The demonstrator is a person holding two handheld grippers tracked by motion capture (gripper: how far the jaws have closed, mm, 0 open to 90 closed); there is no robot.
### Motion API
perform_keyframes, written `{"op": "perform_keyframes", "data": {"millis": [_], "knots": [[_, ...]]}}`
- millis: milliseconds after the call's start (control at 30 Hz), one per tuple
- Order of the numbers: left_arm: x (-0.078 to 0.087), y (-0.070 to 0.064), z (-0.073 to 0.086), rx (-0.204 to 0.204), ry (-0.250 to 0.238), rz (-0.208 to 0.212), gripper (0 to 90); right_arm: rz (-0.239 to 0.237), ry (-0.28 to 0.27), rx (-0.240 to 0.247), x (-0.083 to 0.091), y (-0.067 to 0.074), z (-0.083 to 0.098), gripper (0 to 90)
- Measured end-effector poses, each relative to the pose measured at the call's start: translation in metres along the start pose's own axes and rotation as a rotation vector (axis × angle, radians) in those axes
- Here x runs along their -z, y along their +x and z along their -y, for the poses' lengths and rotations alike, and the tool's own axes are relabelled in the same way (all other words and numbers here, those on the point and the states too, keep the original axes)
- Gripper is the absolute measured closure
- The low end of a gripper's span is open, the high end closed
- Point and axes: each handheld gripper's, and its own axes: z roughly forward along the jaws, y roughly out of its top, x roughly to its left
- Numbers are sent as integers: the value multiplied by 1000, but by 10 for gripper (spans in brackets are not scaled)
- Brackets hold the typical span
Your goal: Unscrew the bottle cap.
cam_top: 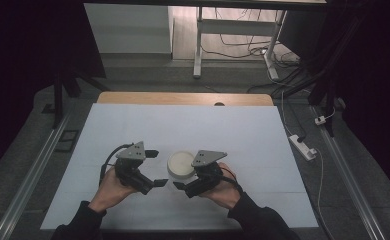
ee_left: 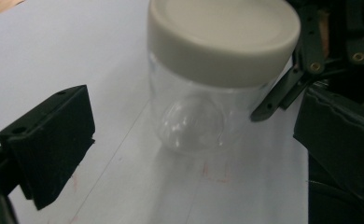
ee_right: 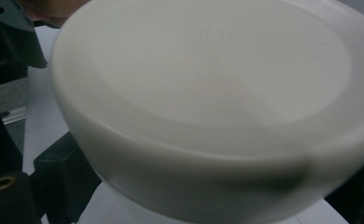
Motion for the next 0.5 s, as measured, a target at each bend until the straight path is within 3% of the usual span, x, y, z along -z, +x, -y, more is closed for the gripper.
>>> {"op": "perform_keyframes", "data": {"millis": [133, 267, 300, 333, 500], "knots": [[-5, 2, -8, -51, 1, 47, 0, -16, -2, 7, -1, 2, 0, 66], [-13, 5, -16, -100, 1, 130, 0, -40, -7, 24, -2, 5, 0, 66], [-13, 5, -16, -100, 1, 130, 0, -46, -8, 26, -2, 6, 0, 66], [-18, 6, -19, -118, -4, 168, 0, -54, -12, 30, -2, 6, 0, 66], [-27, 9, -24, -158, -8, 261, 15, -83, -18, 57, -1, 10, -1, 66]]}}
